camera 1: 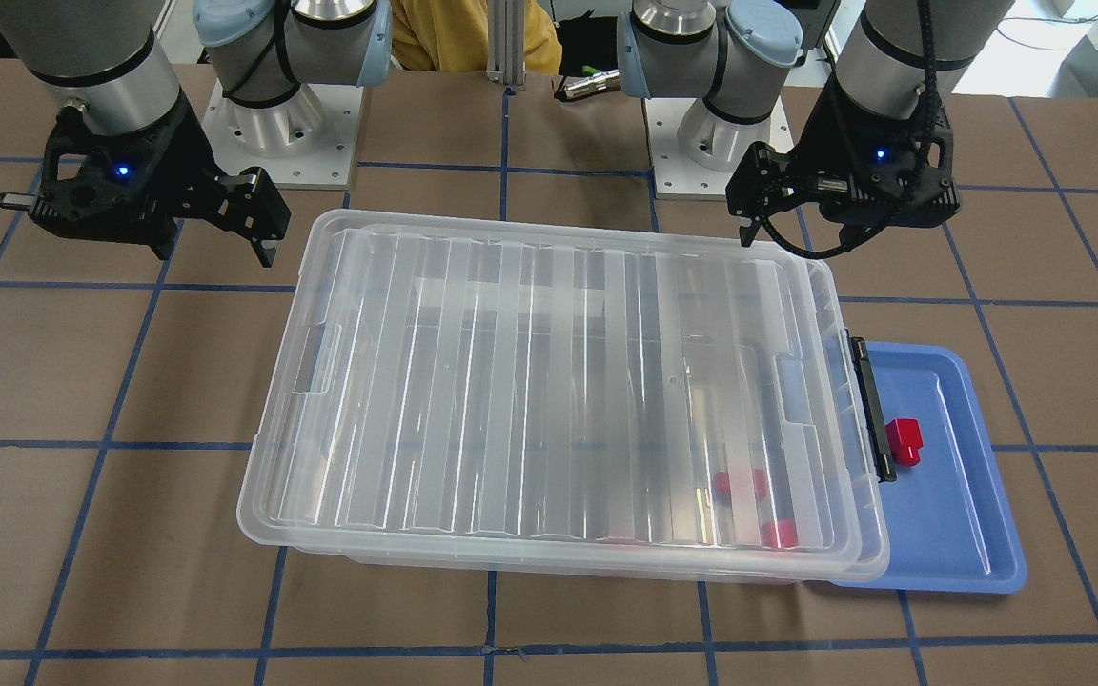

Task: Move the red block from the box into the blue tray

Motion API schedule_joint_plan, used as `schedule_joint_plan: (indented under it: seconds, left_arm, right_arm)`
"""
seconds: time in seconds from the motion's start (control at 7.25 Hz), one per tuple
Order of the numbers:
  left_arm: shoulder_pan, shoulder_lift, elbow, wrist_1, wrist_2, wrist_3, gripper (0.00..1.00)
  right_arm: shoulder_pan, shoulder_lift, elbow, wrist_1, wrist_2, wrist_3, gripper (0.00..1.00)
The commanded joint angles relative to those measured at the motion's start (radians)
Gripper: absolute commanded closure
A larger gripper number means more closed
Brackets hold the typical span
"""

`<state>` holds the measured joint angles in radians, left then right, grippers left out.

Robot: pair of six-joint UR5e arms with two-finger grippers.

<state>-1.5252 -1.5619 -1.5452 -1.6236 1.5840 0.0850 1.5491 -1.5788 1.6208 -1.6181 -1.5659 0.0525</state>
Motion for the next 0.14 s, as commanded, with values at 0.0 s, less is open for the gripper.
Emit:
schedule_joint_plan:
  seconds: [0.0]
  left_arm:
    - [-0.004,-0.004,-0.001,0.001,-0.001,-0.005,0.0]
  right_arm:
    - [-0.006,-0.004,0.001,0.004,0.0,0.001,0.0]
